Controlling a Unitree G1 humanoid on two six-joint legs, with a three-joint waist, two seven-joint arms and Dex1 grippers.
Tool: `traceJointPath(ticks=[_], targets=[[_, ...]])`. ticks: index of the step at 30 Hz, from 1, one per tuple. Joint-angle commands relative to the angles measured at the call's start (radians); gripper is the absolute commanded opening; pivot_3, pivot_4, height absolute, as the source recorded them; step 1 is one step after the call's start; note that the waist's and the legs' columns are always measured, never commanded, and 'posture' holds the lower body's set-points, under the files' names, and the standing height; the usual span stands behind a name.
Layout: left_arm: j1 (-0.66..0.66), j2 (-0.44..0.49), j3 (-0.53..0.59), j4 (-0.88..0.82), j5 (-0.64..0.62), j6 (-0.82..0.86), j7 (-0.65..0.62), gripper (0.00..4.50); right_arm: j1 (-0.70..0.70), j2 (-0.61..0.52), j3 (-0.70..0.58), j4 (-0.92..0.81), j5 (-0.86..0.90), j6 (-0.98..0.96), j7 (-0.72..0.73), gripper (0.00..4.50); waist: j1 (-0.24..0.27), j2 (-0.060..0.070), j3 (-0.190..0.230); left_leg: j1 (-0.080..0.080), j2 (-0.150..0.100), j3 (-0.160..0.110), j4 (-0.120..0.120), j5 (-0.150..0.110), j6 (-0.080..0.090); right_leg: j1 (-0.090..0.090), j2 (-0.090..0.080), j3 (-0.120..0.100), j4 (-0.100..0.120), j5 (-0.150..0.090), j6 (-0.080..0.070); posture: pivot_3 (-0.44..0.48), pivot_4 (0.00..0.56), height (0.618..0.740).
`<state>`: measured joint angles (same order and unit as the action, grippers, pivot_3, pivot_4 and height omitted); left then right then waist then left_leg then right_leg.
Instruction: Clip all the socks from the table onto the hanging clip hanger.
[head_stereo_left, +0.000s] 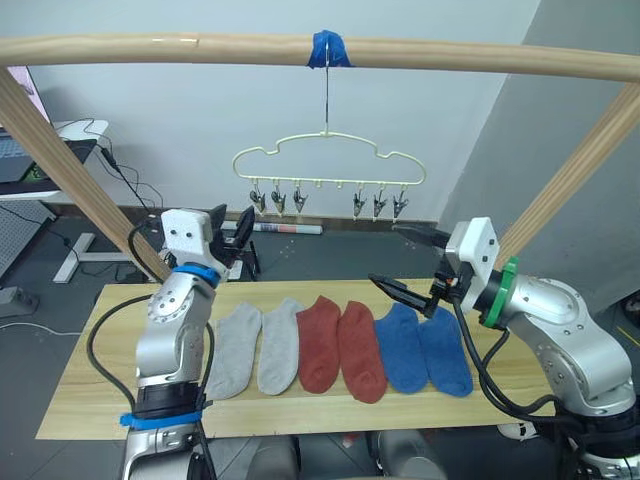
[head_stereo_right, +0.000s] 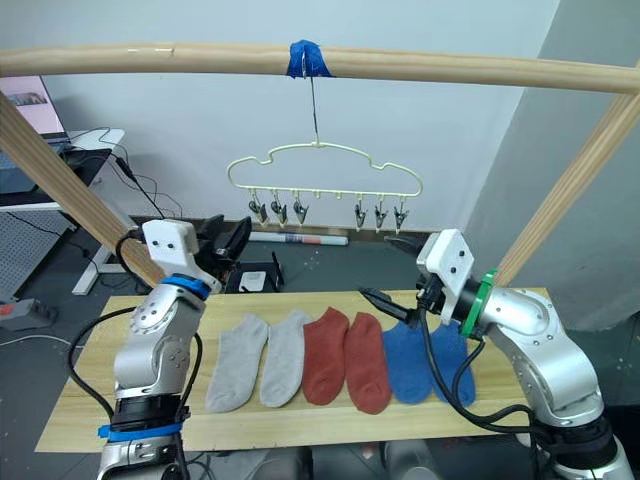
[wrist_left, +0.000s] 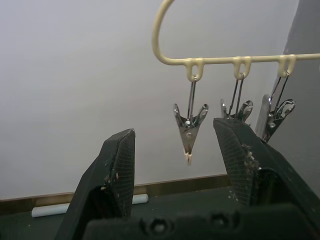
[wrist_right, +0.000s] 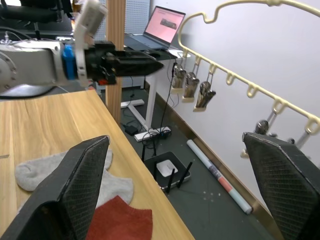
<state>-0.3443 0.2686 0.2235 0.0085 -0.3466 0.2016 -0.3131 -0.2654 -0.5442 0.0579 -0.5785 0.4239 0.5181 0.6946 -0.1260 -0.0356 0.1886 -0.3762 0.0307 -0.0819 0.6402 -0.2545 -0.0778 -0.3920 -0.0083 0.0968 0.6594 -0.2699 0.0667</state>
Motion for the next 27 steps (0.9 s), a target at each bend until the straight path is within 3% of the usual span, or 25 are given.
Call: traceJointPath(ticks=[1, 7, 27], targets=[[-0.036, -0.007, -0.005, 0.025, 0.023, -0.051, 0.01, 2.74, -0.019, -0.003, -0.014, -0.029, 0.019, 0.005, -0.007, 4.5, -0.001, 0.0, 0.0, -0.002, 0.0, 0.0, 0.0, 0.0, 0.0, -0.002, 0.0, 0.0, 0.0, 0.0, 0.0, -0.191, 0.178, 0.73], [-0.089, -0.021, -0.004, 0.101, 0.042, -0.101, 0.016, 2.74, -0.044, -0.007, -0.018, -0.026, 0.025, 0.017, 0.001, 4.5, -0.004, 0.0, 0.0, -0.01, 0.0, 0.0, 0.001, 0.0, 0.0, -0.012, 0.0, 0.0, 0.003, 0.003, -0.005, -0.205, 0.178, 0.73], [-0.176, -0.057, -0.008, 0.215, 0.045, -0.171, 0.025, 2.74, -0.087, 0.001, 0.001, -0.008, 0.038, 0.02, 0.008, 4.5, -0.016, 0.0, 0.0, -0.011, 0.0, 0.001, 0.001, 0.0, 0.0, -0.013, 0.0, 0.0, 0.003, 0.003, -0.004, -0.216, 0.172, 0.73]])
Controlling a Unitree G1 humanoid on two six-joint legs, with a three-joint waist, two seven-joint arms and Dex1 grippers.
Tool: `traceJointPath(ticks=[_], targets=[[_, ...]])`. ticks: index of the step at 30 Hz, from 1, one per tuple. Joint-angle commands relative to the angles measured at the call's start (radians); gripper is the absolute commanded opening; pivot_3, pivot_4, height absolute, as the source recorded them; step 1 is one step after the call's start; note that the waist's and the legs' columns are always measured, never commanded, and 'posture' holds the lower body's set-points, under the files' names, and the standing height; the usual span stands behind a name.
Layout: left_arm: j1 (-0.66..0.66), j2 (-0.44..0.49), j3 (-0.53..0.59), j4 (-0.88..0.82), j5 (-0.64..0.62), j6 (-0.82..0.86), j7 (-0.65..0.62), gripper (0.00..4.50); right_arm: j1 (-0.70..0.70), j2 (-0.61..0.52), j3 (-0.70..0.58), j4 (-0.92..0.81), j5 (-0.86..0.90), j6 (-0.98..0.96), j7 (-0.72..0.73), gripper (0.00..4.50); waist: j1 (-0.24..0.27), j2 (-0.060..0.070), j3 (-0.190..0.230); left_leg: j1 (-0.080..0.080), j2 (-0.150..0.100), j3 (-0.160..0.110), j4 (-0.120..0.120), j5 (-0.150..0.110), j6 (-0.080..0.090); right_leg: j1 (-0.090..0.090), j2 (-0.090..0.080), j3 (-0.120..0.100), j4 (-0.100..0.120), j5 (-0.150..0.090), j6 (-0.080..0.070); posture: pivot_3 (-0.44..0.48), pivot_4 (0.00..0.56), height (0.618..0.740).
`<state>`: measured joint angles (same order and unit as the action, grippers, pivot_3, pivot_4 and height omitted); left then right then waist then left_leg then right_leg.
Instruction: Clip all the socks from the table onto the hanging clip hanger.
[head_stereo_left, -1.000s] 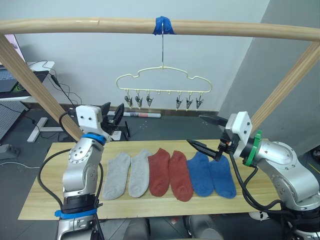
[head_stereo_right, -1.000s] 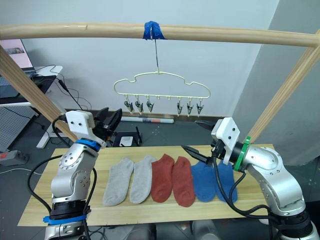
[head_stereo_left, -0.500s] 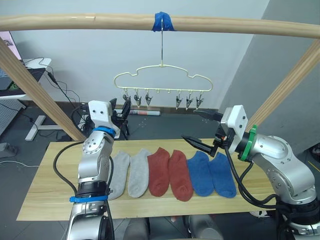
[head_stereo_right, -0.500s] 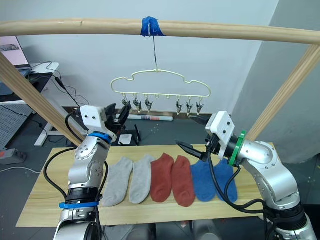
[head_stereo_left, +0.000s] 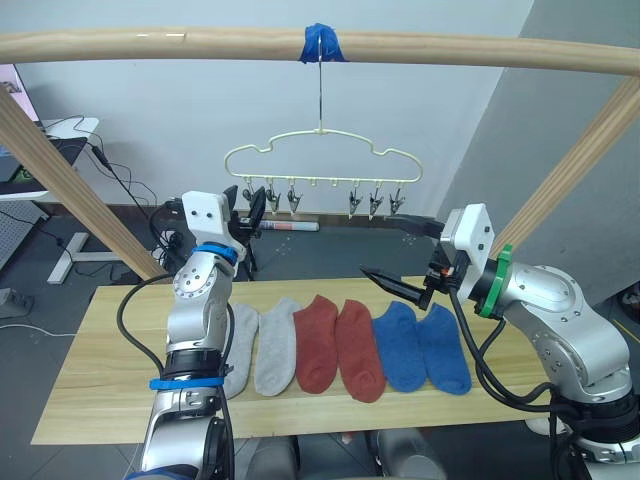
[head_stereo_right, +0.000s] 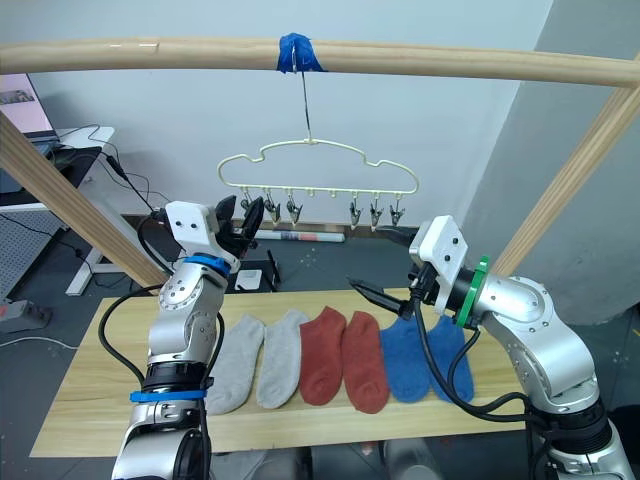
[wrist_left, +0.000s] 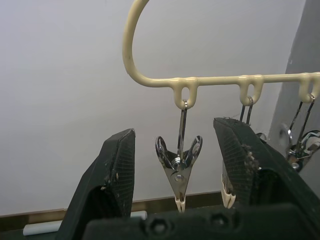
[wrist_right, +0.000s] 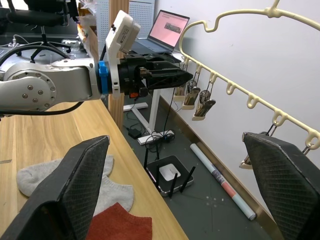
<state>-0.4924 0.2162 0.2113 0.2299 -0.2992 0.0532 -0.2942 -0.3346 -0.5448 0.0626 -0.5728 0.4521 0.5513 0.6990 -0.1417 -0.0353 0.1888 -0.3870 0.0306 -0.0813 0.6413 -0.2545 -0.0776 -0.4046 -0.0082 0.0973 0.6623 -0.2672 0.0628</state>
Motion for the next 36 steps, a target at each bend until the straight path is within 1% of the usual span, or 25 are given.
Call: traceJointPath(ticks=[1, 6, 9, 11, 13, 15, 19, 24, 30, 33, 36], targets=[[-0.031, -0.005, 0.006, -0.003, -0.004, -0.022, 0.006, 2.74, -0.019, 0.002, -0.003, -0.013, 0.01, -0.014, 0.003, 4.5, 0.0, 0.0, 0.0, 0.0, 0.0, 0.0, 0.0, 0.0, 0.0, 0.0, 0.0, 0.0, 0.0, 0.0, 0.0, -0.216, 0.17, 0.73], [-0.044, 0.001, -0.006, 0.01, 0.013, -0.032, -0.003, 2.74, -0.017, 0.008, -0.002, -0.012, 0.009, -0.015, 0.0, 4.5, 0.0, 0.0, 0.0, 0.0, 0.0, 0.0, 0.0, 0.0, 0.0, 0.0, 0.0, 0.0, 0.0, 0.0, 0.0, -0.213, 0.168, 0.73], [-0.049, 0.003, -0.007, 0.012, 0.022, -0.036, 0.0, 2.23, -0.016, 0.01, -0.001, -0.012, 0.009, -0.016, -0.001, 4.5, 0.0, 0.0, 0.0, 0.0, 0.0, 0.0, 0.0, 0.0, 0.0, 0.0, 0.0, 0.0, 0.0, 0.0, 0.0, -0.213, 0.168, 0.73], [-0.047, 0.004, -0.008, 0.01, 0.026, -0.037, 0.002, 1.69, -0.016, 0.011, 0.0, -0.01, 0.008, -0.016, -0.001, 4.5, 0.0, 0.0, 0.0, 0.0, 0.0, 0.0, 0.0, 0.0, 0.0, 0.0, 0.0, 0.0, 0.0, 0.0, 0.0, -0.21, 0.168, 0.73], [-0.044, 0.006, -0.007, 0.009, 0.034, -0.039, 0.009, 1.06, -0.017, 0.012, -0.001, -0.007, 0.008, -0.017, -0.001, 4.5, 0.0, 0.0, 0.0, 0.0, 0.0, 0.0, 0.0, 0.0, 0.0, 0.0, 0.0, 0.0, 0.0, 0.0, 0.0, -0.21, 0.167, 0.73], [-0.043, 0.006, -0.006, 0.007, 0.038, -0.04, 0.011, 0.58, -0.017, 0.014, -0.002, -0.006, 0.008, -0.018, -0.001, 4.5, 0.0, 0.0, 0.0, 0.0, 0.0, 0.0, 0.0, 0.0, 0.0, 0.0, 0.0, 0.0, 0.0, 0.0, 0.0, -0.207, 0.166, 0.73], [-0.039, 0.013, 0.002, -0.005, 0.043, -0.038, 0.021, 0.02, -0.015, 0.017, 0.001, 0.0, 0.004, -0.023, -0.001, 4.5, 0.0, 0.0, 0.0, 0.0, 0.0, 0.0, 0.0, 0.0, 0.0, 0.0, 0.0, 0.0, 0.0, 0.0, 0.0, -0.201, 0.165, 0.73], [-0.027, 0.028, 0.004, -0.033, 0.037, -0.026, 0.019, 0.01, 0.035, 0.013, 0.005, 0.033, -0.038, -0.038, -0.02, 4.5, 0.0, 0.0, 0.0, 0.0, 0.0, 0.0, 0.0, 0.0, 0.0, 0.0, 0.0, 0.0, 0.001, 0.0, 0.0, -0.197, 0.165, 0.73], [-0.003, 0.057, -0.007, -0.088, 0.033, 0.002, 0.001, 0.01, 0.175, -0.001, 0.003, 0.211, -0.251, -0.126, -0.156, 4.5, 0.003, 0.001, 0.001, -0.001, 0.0, 0.0, 0.0, 0.0, 0.0, 0.0, 0.0, 0.0, 0.0, 0.0, 0.0, -0.178, 0.182, 0.73], [0.011, 0.065, -0.012, -0.116, 0.029, 0.02, -0.008, 0.01, 0.221, 0.009, 0.006, 0.305, -0.323, -0.159, -0.212, 4.5, 0.003, 0.002, 0.003, 0.0, 0.0, 0.0, 0.0, 0.0, 0.0, 0.0, 0.0, 0.0, 0.001, 0.0, 0.0, -0.174, 0.189, 0.73], [0.022, 0.074, -0.012, -0.14, 0.025, 0.041, -0.021, 0.01, 0.249, 0.039, -0.007, 0.407, -0.357, -0.187, -0.261, 4.5, 0.002, 0.003, 0.004, 0.0, 0.0, 0.0, 0.001, 0.0, 0.0, 0.0, 0.0, 0.0, 0.001, -0.001, 0.001, -0.168, 0.193, 0.73]])
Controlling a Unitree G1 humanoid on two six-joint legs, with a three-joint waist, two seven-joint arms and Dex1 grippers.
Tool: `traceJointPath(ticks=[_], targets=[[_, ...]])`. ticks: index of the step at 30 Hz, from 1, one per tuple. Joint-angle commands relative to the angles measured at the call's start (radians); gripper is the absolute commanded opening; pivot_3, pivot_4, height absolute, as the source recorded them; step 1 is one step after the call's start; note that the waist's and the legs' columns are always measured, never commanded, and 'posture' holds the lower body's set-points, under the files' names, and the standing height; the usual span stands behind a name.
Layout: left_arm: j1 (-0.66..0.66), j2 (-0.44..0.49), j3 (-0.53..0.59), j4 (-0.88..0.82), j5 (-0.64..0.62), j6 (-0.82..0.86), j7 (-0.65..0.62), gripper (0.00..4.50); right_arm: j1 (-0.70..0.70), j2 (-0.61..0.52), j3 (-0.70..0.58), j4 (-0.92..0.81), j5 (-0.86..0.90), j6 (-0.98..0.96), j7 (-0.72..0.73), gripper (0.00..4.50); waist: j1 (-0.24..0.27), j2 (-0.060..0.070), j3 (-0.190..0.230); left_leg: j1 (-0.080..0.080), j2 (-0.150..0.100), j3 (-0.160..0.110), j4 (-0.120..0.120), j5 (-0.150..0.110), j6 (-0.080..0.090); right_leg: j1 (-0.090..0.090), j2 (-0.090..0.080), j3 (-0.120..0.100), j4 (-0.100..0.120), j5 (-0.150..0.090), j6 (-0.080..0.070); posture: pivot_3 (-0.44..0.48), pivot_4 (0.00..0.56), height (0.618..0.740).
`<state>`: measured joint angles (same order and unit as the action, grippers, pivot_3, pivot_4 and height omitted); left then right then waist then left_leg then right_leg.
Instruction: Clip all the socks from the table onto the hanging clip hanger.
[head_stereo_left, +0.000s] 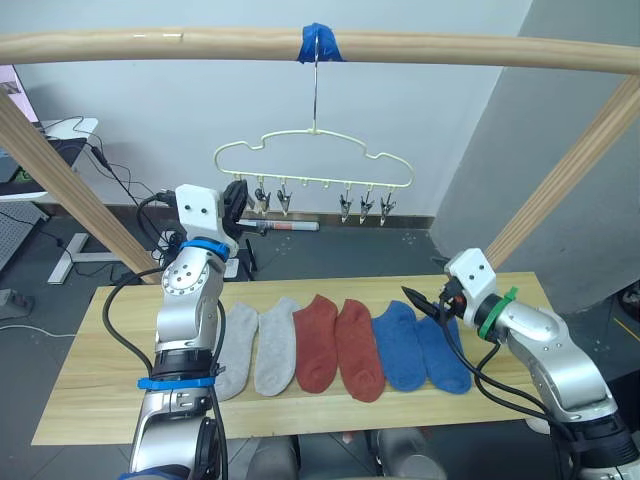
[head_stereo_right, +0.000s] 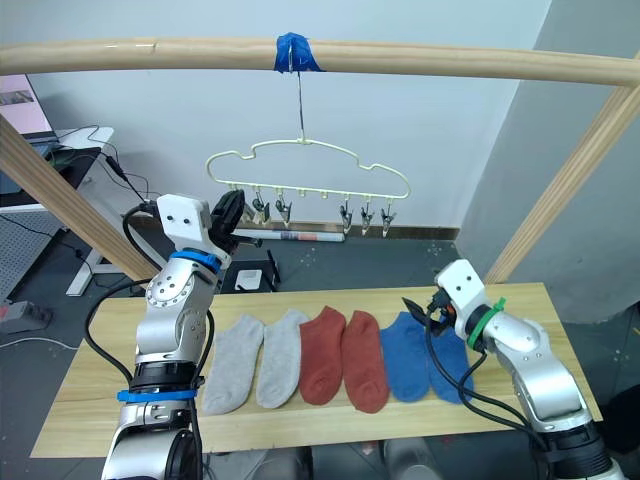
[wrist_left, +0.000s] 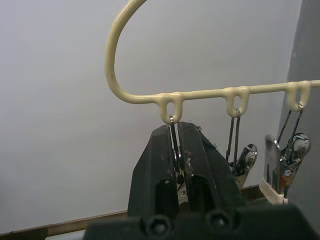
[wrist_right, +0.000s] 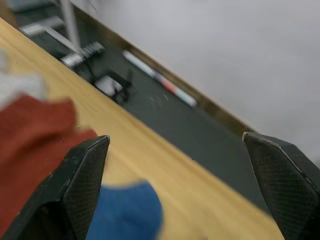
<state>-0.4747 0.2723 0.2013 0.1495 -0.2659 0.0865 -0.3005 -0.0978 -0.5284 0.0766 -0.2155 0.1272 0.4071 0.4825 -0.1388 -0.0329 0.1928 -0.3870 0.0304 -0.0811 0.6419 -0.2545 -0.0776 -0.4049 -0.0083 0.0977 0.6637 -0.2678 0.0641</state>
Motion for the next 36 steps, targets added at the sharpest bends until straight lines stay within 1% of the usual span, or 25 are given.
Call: traceJointPath(ticks=[1, 7, 17, 18, 21, 25, 28, 30, 32, 34, 36], targets=[[0.008, 0.021, -0.001, -0.065, -0.01, 0.015, -0.018, 0.01, 0.015, 0.035, -0.026, 0.084, -0.037, -0.052, -0.056, 4.5, -0.001, 0.001, 0.001, 0.0, 0.0, 0.0, 0.0, 0.0, 0.0, 0.0, 0.0, 0.0, 0.0, 0.0, 0.0, -0.168, 0.193, 0.73], [0.017, 0.034, 0.001, -0.092, -0.016, 0.048, -0.037, 0.01, -0.01, 0.111, -0.054, 0.258, -0.029, -0.004, -0.104, 4.5, 0.0, 0.003, 0.003, 0.0, 0.0, 0.0, 0.001, 0.0, 0.0, 0.0, 0.0, 0.001, 0.001, 0.001, -0.001, -0.154, 0.195, 0.73], [0.019, 0.051, 0.005, -0.093, -0.022, 0.08, -0.066, 0.01, -0.044, 0.168, -0.082, 0.428, -0.009, 0.091, -0.115, 4.5, 0.0, 0.003, 0.005, 0.0, 0.0, 0.0, 0.0, 0.0, 0.0, 0.0, 0.0, 0.0, 0.0, 0.001, -0.001, -0.15, 0.201, 0.73], [0.02, 0.053, 0.006, -0.092, -0.022, 0.082, -0.07, 0.0, -0.044, 0.169, -0.081, 0.44, -0.013, 0.092, -0.113, 4.12, 0.0, 0.004, 0.005, 0.0, 0.0, 0.0, 0.0, 0.0, 0.0, 0.0, 0.0, 0.0, 0.0, 0.001, -0.001, -0.15, 0.202, 0.73], [0.022, 0.056, 0.005, -0.092, -0.024, 0.09, -0.08, 0.0, -0.04, 0.17, -0.077, 0.454, -0.02, 0.099, -0.107, 3.23, 0.0, 0.004, 0.005, 0.0, 0.0, 0.0, 0.001, 0.0, 0.0, 0.0, 0.0, 0.001, 0.0, 0.001, 0.0, -0.149, 0.204, 0.73], [0.022, 0.065, 0.01, -0.094, -0.036, 0.108, -0.101, 0.0, -0.035, 0.174, -0.072, 0.456, -0.028, 0.088, -0.107, 1.84, 0.0, 0.004, 0.005, 0.001, 0.0, 0.0, 0.001, 0.0, 0.0, 0.0, 0.0, 0.001, 0.001, -0.001, 0.003, -0.147, 0.211, 0.73], [0.021, 0.075, 0.014, -0.101, -0.06, 0.134, -0.118, 0.0, -0.028, 0.159, -0.054, 0.421, -0.046, 0.054, -0.09, 0.82, 0.0, 0.004, 0.006, 0.001, 0.0, 0.0, 0.001, 0.0, 0.0, 0.001, 0.0, 0.001, 0.0, -0.001, 0.003, -0.146, 0.213, 0.73], [0.02, 0.08, 0.02, -0.114, -0.085, 0.161, -0.131, 0.0, -0.028, 0.13, -0.025, 0.359, -0.063, 0.027, -0.055, 0.08, 0.0, 0.005, 0.008, 0.001, 0.0, 0.0, 0.001, 0.0, 0.0, 0.001, 0.0, 0.001, 0.001, -0.001, 0.003, -0.146, 0.215, 0.73], [0.018, 0.088, 0.027, -0.128, -0.113, 0.193, -0.145, 0.0, -0.044, 0.097, 0.014, 0.271, -0.076, 0.015, -0.01, 0.04, -0.001, 0.007, 0.014, 0.001, 0.0, 0.0, 0.001, 0.0, 0.0, 0.001, 0.0, 0.001, 0.0, -0.001, 0.003, -0.146, 0.217, 0.73], [0.014, 0.102, 0.032, -0.149, -0.148, 0.237, -0.162, 0.0, -0.109, 0.058, 0.071, 0.155, -0.086, 0.023, 0.064, 0.04, -0.007, 0.008, 0.022, 0.001, 0.0, 0.001, 0.001, 0.0, 0.0, 0.0, 0.0, 0.001, 0.001, -0.001, 0.004, -0.146, 0.217, 0.73], [0.012, 0.111, 0.034, -0.16, -0.168, 0.265, -0.172, 0.0, -0.157, 0.042, 0.106, 0.103, -0.088, 0.042, 0.104, 0.04, -0.012, 0.009, 0.025, 0.001, 0.0, 0.001, 0.001, 0.0, 0.0, -0.001, 0.001, 0.002, 0.001, 0.0, 0.004, -0.147, 0.217, 0.73]])
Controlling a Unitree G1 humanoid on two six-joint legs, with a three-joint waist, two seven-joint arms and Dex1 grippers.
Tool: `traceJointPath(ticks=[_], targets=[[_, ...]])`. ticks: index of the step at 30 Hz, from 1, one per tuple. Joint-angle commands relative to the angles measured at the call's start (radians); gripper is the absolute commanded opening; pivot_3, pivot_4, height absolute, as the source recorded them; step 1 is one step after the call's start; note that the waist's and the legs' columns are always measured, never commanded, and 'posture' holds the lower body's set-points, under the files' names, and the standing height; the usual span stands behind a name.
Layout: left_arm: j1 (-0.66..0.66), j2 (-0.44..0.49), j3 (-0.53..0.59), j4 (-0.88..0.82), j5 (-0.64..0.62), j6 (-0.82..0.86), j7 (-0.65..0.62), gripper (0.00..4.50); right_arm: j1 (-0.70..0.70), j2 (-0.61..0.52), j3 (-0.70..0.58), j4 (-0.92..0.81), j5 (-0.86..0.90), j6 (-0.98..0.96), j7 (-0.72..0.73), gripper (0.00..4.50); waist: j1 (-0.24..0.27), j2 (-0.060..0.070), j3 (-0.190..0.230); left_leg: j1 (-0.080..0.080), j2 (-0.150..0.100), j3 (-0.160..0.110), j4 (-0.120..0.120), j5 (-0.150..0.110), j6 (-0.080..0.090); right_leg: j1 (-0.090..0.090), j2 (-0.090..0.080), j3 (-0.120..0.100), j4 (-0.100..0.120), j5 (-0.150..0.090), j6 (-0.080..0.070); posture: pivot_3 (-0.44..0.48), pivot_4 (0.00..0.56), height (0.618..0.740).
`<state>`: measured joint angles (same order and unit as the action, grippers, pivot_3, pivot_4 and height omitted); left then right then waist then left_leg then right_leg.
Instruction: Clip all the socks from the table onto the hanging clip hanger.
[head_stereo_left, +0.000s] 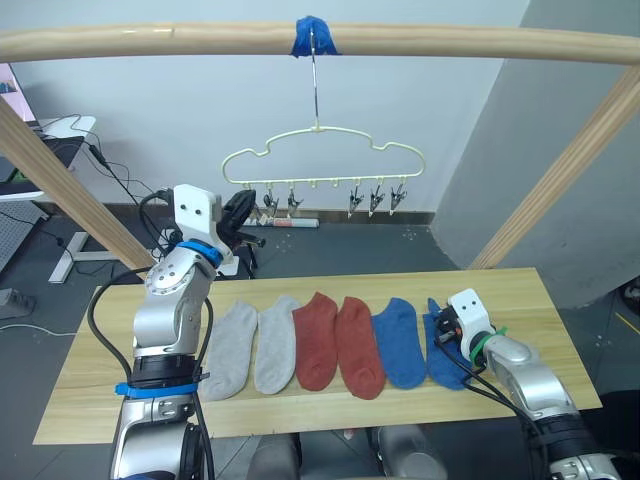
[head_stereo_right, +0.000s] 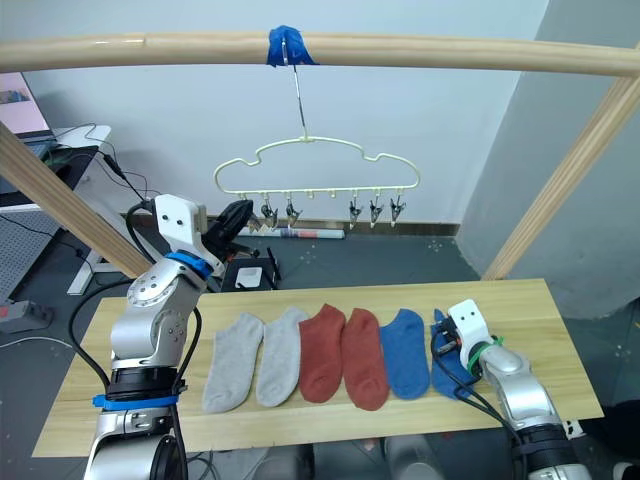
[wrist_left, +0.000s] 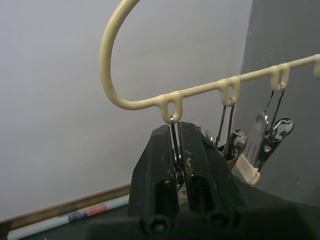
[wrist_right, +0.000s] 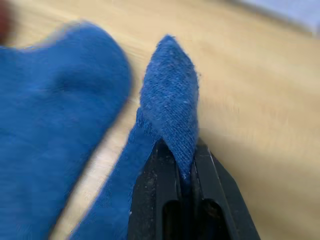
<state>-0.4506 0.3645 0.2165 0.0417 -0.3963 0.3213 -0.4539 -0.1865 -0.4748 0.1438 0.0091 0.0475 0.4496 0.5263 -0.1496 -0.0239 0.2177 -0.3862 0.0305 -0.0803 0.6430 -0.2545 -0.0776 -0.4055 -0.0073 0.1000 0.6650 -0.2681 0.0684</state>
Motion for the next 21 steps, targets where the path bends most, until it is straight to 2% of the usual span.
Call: traceJointPath(ticks=[1, 3, 7, 10, 14, 21], targets=[[-0.013, 0.021, 0.02, -0.056, -0.044, 0.038, -0.021, 0.0, -0.082, -0.015, 0.048, -0.131, -0.007, 0.008, 0.07, 0.04, -0.001, 0.0, 0.0, 0.0, 0.0, 0.0, 0.0, 0.0, 0.0, 0.0, 0.0, 0.0, 0.0, 0.0, 0.0, -0.147, 0.217, 0.73], [-0.015, 0.028, 0.019, -0.068, -0.064, 0.07, -0.031, 0.0, -0.182, -0.015, 0.115, -0.127, -0.031, -0.012, 0.128, 0.04, 0.004, -0.001, 0.001, 0.0, 0.0, -0.002, 0.0, 0.0, 0.0, 0.0, 0.0, -0.002, 0.0, 0.0, 0.0, -0.15, 0.216, 0.73], [-0.018, 0.039, 0.011, -0.086, -0.084, 0.11, -0.046, 0.0, -0.375, 0.071, 0.21, -0.01, -0.065, -0.046, 0.175, 0.04, 0.005, -0.003, 0.005, -0.001, 0.0, -0.001, 0.0, 0.0, 0.0, 0.0, 0.0, -0.001, -0.001, 0.0, 0.0, -0.155, 0.214, 0.73], [-0.022, 0.039, 0.012, -0.092, -0.091, 0.125, -0.046, 0.0, -0.441, 0.126, 0.231, 0.068, -0.08, -0.064, 0.177, 0.04, 0.01, -0.004, 0.006, -0.002, 0.0, -0.003, 0.0, 0.0, 0.0, 0.0, 0.0, -0.003, -0.001, 0.003, -0.005, -0.155, 0.214, 0.73], [-0.023, 0.034, 0.007, -0.112, -0.102, 0.15, -0.043, 0.0, -0.561, 0.277, 0.265, 0.229, -0.102, -0.077, 0.133, 0.04, 0.01, -0.004, 0.006, -0.007, -0.001, -0.003, 0.0, 0.0, 0.0, -0.003, -0.003, -0.004, -0.001, 0.003, -0.006, -0.149, 0.208, 0.73], [-0.01, 0.019, 0.01, -0.147, -0.124, 0.185, -0.033, 0.0, -0.667, 0.458, 0.255, 0.44, -0.113, -0.136, 0.08, 0.04, 0.008, -0.004, 0.006, -0.009, -0.001, -0.004, 0.0, 0.0, 0.0, -0.007, -0.003, -0.006, 0.0, 0.004, -0.007, -0.143, 0.2, 0.73]])
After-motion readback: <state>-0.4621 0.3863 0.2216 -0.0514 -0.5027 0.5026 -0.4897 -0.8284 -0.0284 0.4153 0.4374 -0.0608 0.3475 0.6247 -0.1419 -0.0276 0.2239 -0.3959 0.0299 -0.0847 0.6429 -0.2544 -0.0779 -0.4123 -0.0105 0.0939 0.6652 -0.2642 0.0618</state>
